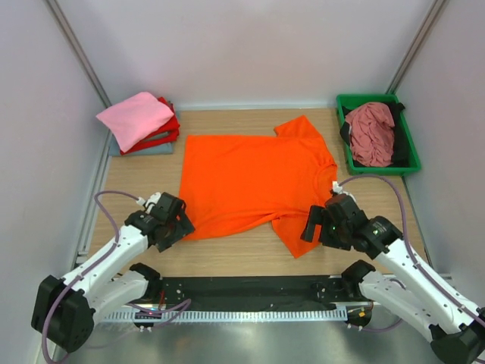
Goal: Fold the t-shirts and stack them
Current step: Fold the tshirt
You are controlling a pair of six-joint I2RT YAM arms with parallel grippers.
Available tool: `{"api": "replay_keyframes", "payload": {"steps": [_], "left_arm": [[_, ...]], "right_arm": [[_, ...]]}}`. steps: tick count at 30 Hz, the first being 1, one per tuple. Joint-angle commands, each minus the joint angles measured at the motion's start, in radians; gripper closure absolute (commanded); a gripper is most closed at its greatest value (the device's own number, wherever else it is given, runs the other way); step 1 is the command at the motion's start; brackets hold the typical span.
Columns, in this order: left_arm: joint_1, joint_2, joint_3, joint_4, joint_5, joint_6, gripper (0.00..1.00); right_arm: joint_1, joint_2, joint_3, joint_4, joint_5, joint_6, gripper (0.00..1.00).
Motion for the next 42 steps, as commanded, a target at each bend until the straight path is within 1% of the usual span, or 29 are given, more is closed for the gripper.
{"api": "replay_keyframes", "payload": {"steps": [1, 4, 6, 8, 12, 14, 17, 22, 25, 29, 30, 32, 35, 36, 38, 39, 42], "left_arm": [[-0.002, 0.041, -0.012, 0.072, -0.043, -0.047, 0.2], [-0.002, 0.089, -0.02, 0.101, -0.049, -0.052, 0.22], [-0.002, 0.12, -0.032, 0.135, -0.06, -0.055, 0.23], [-0.002, 0.127, -0.032, 0.135, -0.064, -0.055, 0.24], [-0.001, 0.134, -0.043, 0.147, -0.075, -0.049, 0.24], [-0.001, 0.132, -0.054, 0.153, -0.08, -0.049, 0.24], [-0.001, 0.12, -0.067, 0.158, -0.08, -0.047, 0.23], [0.005, 0.083, -0.08, 0.152, -0.092, -0.04, 0.23], [0.011, 0.059, -0.09, 0.153, -0.096, -0.036, 0.23], [0.018, 0.048, -0.1, 0.155, -0.093, -0.027, 0.23], [0.018, 0.045, -0.103, 0.156, -0.093, -0.024, 0.24], [0.019, 0.04, -0.107, 0.164, -0.092, -0.023, 0.23], [0.021, 0.038, -0.118, 0.179, -0.087, -0.02, 0.24], [0.022, 0.038, -0.124, 0.182, -0.083, -0.017, 0.23], [0.024, 0.04, -0.129, 0.187, -0.075, -0.013, 0.23], [0.024, 0.04, -0.132, 0.19, -0.073, -0.012, 0.24], [0.024, 0.029, -0.136, 0.193, -0.069, -0.006, 0.24]], "right_arm": [[0.07, -0.033, -0.077, -0.006, -0.042, 0.084, 0.08], [0.141, -0.007, -0.123, 0.014, -0.024, 0.112, 0.09], [0.195, 0.051, -0.155, 0.078, 0.002, 0.167, 0.11], [0.196, 0.053, -0.171, 0.092, 0.0, 0.181, 0.12], [0.196, 0.071, -0.234, 0.216, -0.019, 0.204, 0.14], [0.196, 0.143, -0.258, 0.264, -0.032, 0.197, 0.18], [0.203, 0.239, -0.249, 0.324, -0.029, 0.187, 0.23], [0.216, 0.323, -0.214, 0.336, 0.0, 0.172, 0.28], [0.232, 0.372, -0.183, 0.339, 0.019, 0.172, 0.34], [0.278, 0.427, -0.16, 0.33, 0.065, 0.196, 0.38], [0.305, 0.455, -0.154, 0.329, 0.076, 0.213, 0.41], [0.331, 0.49, -0.134, 0.323, 0.109, 0.227, 0.41], [0.367, 0.544, -0.114, 0.318, 0.148, 0.249, 0.48], [0.371, 0.555, -0.111, 0.315, 0.157, 0.252, 0.52], [0.373, 0.572, -0.107, 0.309, 0.169, 0.262, 0.55], [0.374, 0.576, -0.105, 0.307, 0.18, 0.262, 0.6], [0.377, 0.596, -0.096, 0.301, 0.204, 0.267, 0.62]]}}
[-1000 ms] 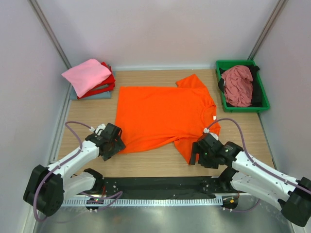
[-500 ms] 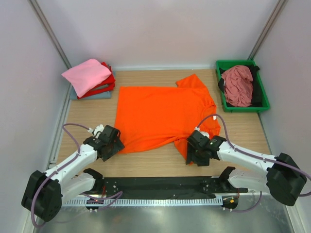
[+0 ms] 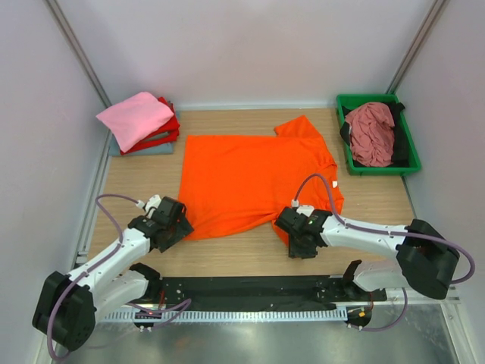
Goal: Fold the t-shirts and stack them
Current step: Fold the tshirt
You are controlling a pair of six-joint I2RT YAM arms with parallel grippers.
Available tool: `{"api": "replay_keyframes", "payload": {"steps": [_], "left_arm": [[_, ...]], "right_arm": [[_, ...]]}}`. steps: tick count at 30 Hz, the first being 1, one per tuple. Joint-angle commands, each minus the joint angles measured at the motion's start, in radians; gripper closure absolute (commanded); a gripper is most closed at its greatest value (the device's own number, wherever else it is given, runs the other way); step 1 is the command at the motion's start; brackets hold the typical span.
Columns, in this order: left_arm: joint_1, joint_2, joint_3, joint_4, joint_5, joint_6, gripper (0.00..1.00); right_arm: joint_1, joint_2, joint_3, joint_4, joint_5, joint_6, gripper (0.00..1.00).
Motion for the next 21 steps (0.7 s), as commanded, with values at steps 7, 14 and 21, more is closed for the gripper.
{"api": "replay_keyframes", "payload": {"steps": [7, 14, 21], "left_arm": [[0.011, -0.023, -0.039, 0.041, -0.016, 0.018, 0.24], [0.011, -0.037, -0.041, 0.031, -0.011, 0.031, 0.32], [0.011, -0.059, -0.039, -0.002, -0.005, 0.026, 0.36]], "right_arm": [[0.017, 0.122, 0.001, 0.099, 0.105, 0.038, 0.76], [0.02, 0.097, 0.001, 0.076, 0.13, 0.032, 0.99], [0.02, -0.021, 0.031, -0.078, 0.191, 0.045, 0.99]]}}
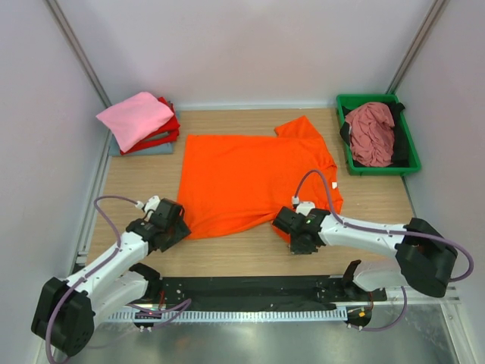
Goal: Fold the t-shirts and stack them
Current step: Fold the tshirt
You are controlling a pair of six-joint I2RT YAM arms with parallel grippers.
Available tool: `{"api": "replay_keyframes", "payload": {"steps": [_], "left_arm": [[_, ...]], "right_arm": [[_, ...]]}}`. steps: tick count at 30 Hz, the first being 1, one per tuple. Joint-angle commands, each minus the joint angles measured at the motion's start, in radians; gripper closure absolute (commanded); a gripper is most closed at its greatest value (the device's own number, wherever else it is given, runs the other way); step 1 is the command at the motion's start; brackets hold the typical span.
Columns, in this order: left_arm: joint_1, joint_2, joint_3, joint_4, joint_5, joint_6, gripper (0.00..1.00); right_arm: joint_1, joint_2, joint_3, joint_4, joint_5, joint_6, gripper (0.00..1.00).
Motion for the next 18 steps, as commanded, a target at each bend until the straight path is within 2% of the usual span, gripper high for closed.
{"api": "replay_keyframes", "payload": {"steps": [1, 3, 6, 9, 12, 13, 16, 18], "left_arm": [[0.005, -0.019, -0.012, -0.024, -0.004, -0.007, 0.37], [0.005, -0.025, -0.012, -0.027, -0.004, -0.008, 0.38], [0.005, -0.02, -0.015, -0.024, 0.001, -0.015, 0.46], [0.005, 0.001, -0.015, -0.005, 0.01, -0.015, 0.61], [0.003, 0.023, -0.003, 0.004, 0.021, -0.013, 0.79], [0.003, 0.026, 0.002, 0.001, 0.024, -0.01, 0.88], [0.003, 0.015, 0.026, -0.031, 0.022, 0.001, 1.0], [0.003, -0.003, 0.038, -0.06, 0.021, 0.002, 1.0]], "right_arm": [[-0.002, -0.101, -0.007, -0.103, 0.118, 0.031, 0.99], [-0.002, -0.139, -0.009, -0.132, 0.129, 0.04, 0.99], [-0.002, -0.19, -0.015, -0.158, 0.126, 0.049, 0.99], [-0.002, -0.207, -0.029, -0.158, 0.112, 0.056, 0.99], [-0.002, -0.238, -0.047, -0.154, 0.097, 0.063, 0.98], [-0.002, -0.249, -0.047, -0.16, 0.092, 0.066, 0.99], [-0.002, -0.293, -0.035, -0.193, 0.095, 0.085, 0.98], [-0.002, -0.334, -0.008, -0.229, 0.114, 0.1, 0.99]]}}
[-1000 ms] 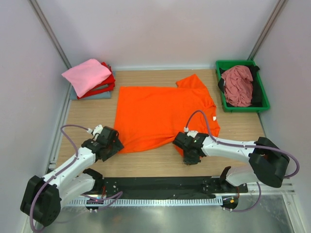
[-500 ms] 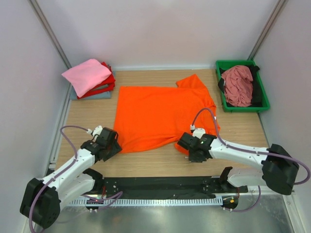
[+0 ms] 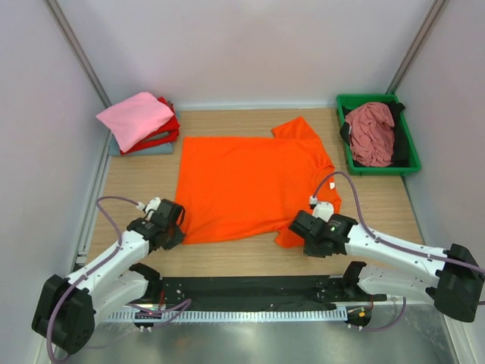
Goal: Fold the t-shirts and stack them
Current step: Fold the tshirt
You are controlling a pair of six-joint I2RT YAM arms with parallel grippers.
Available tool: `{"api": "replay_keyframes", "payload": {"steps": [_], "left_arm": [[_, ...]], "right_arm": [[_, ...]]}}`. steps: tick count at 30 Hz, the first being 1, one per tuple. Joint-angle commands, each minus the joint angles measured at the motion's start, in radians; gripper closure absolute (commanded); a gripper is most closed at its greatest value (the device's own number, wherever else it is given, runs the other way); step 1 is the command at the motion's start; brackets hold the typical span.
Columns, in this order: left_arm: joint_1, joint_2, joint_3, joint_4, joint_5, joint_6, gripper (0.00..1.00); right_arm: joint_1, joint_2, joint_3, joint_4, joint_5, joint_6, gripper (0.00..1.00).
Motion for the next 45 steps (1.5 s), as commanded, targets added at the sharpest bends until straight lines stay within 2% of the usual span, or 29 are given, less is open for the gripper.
{"api": "replay_keyframes", "payload": {"steps": [1, 5, 9, 19, 23, 31, 45], "left_arm": [[0.004, -0.032, 0.046, -0.068, -0.005, 0.003, 1.0], [0.004, -0.081, 0.07, -0.11, 0.0, 0.004, 0.98], [0.004, -0.052, 0.076, -0.093, 0.043, 0.0, 0.99], [0.004, 0.069, 0.267, -0.159, 0.056, 0.065, 0.99], [0.005, 0.11, 0.332, -0.177, 0.05, 0.092, 0.98], [0.023, 0.242, 0.442, -0.177, 0.044, 0.166, 0.99], [0.137, 0.494, 0.626, -0.162, 0.096, 0.293, 1.0]], "right_arm": [[0.0, -0.074, 0.058, -0.11, 0.055, 0.065, 0.99], [-0.001, -0.141, 0.125, -0.197, 0.11, 0.09, 0.99], [-0.001, -0.149, 0.193, -0.22, 0.117, 0.076, 0.98], [-0.018, 0.03, 0.355, -0.237, 0.23, -0.011, 0.99], [-0.067, 0.05, 0.414, -0.231, 0.262, -0.066, 0.99], [-0.276, 0.096, 0.466, -0.131, 0.209, -0.258, 0.99], [-0.397, 0.23, 0.535, -0.014, 0.132, -0.49, 0.99]]}}
